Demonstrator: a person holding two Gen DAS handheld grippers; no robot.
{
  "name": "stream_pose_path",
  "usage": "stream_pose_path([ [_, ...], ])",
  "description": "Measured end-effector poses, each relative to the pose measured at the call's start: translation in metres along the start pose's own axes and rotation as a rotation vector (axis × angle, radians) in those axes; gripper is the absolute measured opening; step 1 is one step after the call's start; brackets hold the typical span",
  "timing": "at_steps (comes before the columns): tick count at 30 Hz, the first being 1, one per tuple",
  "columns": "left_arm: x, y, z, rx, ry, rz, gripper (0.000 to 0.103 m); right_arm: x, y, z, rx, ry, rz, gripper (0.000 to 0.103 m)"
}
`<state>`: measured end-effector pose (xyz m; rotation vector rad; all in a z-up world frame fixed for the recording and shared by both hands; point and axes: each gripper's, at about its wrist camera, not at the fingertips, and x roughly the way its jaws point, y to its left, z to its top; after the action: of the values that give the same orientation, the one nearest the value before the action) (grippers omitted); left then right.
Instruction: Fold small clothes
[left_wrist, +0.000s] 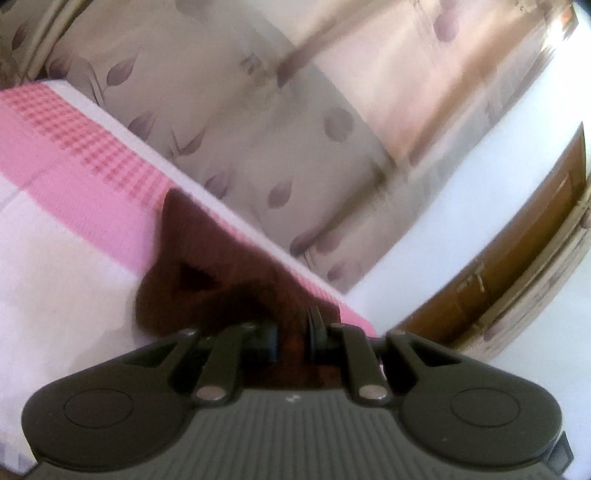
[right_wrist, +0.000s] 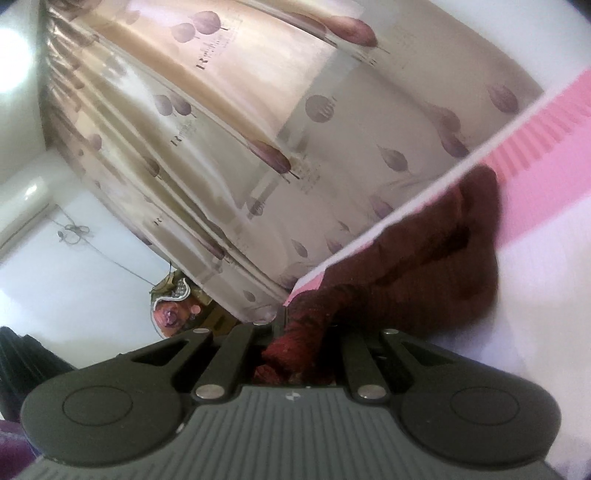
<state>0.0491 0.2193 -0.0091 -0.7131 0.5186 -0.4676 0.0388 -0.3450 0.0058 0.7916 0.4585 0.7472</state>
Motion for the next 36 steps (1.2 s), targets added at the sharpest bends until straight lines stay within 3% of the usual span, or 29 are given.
stream_pose_path([
  [15,0.079,0.009,0.046,0.023,-0.024,0.076,0.015,0.064,-0.041,0.071,-0.020,-0.007,-0.042,0.013],
  [36,0.137,0.034,0.065,-0.010,-0.037,0.163,0.015,0.114,-0.094,0.099,0.034,-0.022,-0.126,0.013],
])
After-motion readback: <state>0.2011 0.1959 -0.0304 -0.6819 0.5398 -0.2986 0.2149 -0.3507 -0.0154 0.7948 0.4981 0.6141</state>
